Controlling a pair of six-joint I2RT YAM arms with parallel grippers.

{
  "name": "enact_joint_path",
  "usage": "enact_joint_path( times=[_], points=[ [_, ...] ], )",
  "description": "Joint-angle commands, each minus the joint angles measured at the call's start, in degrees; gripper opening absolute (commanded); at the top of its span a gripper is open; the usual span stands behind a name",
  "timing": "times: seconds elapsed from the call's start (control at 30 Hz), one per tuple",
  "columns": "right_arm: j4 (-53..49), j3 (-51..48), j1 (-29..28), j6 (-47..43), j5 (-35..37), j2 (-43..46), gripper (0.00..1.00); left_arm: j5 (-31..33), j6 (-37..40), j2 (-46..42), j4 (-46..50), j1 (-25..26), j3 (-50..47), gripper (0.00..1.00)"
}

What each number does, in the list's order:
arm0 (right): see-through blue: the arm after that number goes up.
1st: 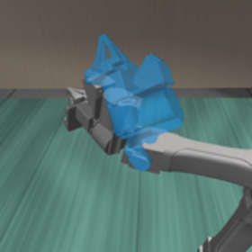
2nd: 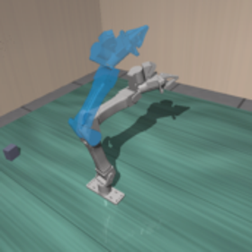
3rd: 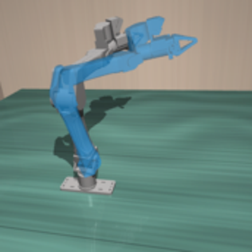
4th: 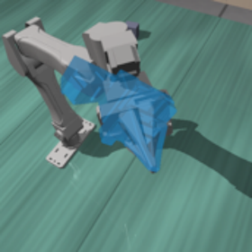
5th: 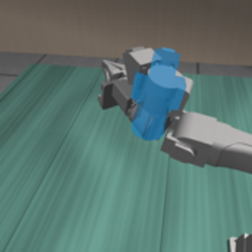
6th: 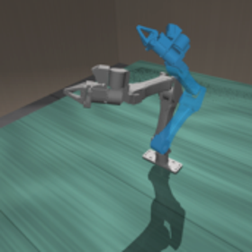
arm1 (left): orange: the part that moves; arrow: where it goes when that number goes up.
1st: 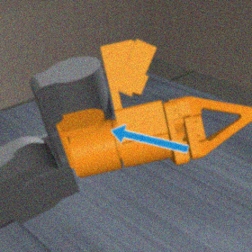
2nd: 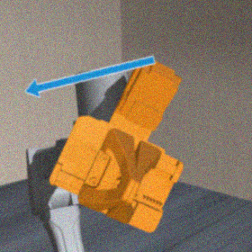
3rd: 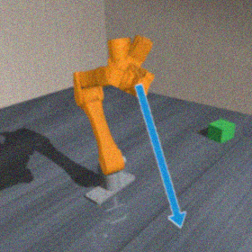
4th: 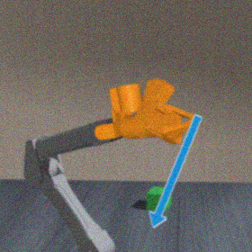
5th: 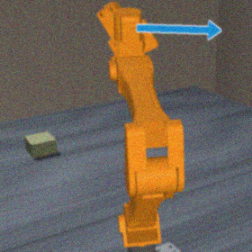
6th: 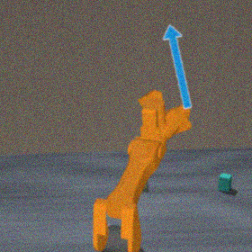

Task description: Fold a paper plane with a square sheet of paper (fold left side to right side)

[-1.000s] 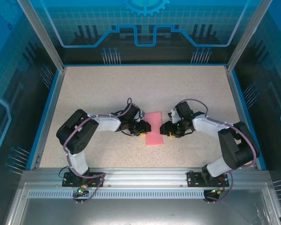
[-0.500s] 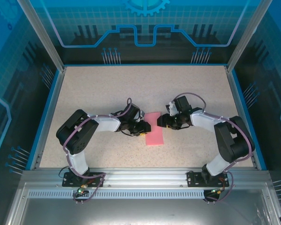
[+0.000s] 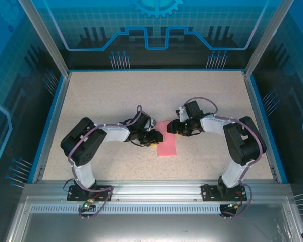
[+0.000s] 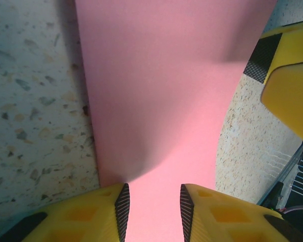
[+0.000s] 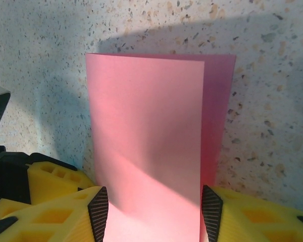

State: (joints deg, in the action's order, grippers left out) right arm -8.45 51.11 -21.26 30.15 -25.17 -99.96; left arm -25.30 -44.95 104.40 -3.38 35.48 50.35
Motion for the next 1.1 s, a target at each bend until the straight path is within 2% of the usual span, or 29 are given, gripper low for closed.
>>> enact_joint_path(
  times=[0.0, 0.1, 0.3, 0.57, 0.67, 0.83, 1.07],
  points=[
    [0.8, 1.23, 0.52, -1.06, -1.73, -1.57, 0.54, 1.02, 0.54, -0.16, 2.04, 0.68, -1.39, 0.36],
    [1.28, 1.35, 0.52, -1.03, -2.52, -2.01, 0.51, 0.96, 0.65, -0.15, 1.97, 0.71, -1.31, 0.36],
    [0.16, 1.65, 0.6, -1.53, -2.98, -1.21, 0.37, 1.61, 2.45, -2.48, 2.3, 0.66, -1.22, 0.38],
    [-4.86, 3.67, 0.9, -2.9, -3.4, 0.72, 0.19, 4.82, 11.52, -15.83, 3.92, 1.27, -3.56, 0.5],
    [-7.64, 5.08, 1.04, -2.74, -4.4, 1.34, 0.17, 7.37, 16.4, -21.24, 7.19, 3.83, -4.16, 0.54],
    [-13.46, 8.25, 1.34, -2.31, -5.5, 1.45, 0.16, 14.54, 22.39, -25.95, 15.77, 11.16, -2.59, 0.58],
    [-16.43, 10.15, 1.31, -1.14, -6.62, 0.34, 0.16, 26.0, 23.73, -20.14, 22.91, 21.85, 4.61, 0.6]
  ],
)
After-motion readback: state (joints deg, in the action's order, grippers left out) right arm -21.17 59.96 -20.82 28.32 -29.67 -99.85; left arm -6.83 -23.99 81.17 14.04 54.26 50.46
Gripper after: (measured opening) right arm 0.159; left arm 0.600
